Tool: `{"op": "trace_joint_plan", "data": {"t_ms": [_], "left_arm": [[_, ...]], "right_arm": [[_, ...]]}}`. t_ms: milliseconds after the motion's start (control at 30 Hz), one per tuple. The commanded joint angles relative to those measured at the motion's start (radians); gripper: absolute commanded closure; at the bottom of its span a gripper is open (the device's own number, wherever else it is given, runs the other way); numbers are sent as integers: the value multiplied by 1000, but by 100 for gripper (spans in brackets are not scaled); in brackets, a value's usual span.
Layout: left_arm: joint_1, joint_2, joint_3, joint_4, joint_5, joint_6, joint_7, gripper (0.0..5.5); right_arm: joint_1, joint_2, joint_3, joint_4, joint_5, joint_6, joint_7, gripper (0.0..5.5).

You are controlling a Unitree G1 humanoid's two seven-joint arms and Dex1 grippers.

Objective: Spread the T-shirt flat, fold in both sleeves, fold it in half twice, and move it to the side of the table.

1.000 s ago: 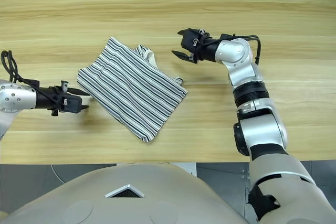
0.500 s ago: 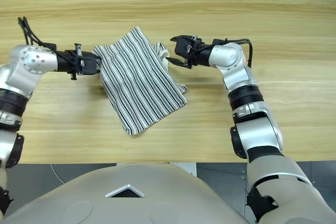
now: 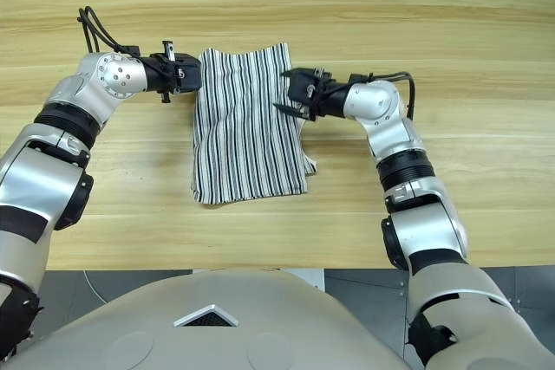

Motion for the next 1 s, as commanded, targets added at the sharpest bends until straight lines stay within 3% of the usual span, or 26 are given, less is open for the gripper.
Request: {"op": "trace_joint_plan", "data": {"t_ms": [33,167,233,533,667,767,867,1000], "left_arm": [[72,-33,-50,91,64,39,-6,358],[66,-23,-51,112,68,42,18,358],[62,34,-40,118,66,38,33,358],[13,245,33,110,35,-5,55,358],[62,353,20,5,78,-218,137,358],[213,497,15,-336,107,-475,168,338],[393,626,79,-723,128,-559,169,288],[522,716,186,-987,377,-636,348,284]], "right_arm": [[13,0,-1,-62,5,29,5,266],[2,5,-24,-80,28,42,-6,266],[-8,16,-56,-88,76,40,4,266],[-15,47,-238,-267,485,222,185,266],[33,-131,-182,-222,230,-122,191,266],[96,-323,-122,-198,-41,-466,143,225],[156,-429,-110,-230,-113,-658,134,189],[136,-503,-110,-214,-267,-910,63,189]]}}
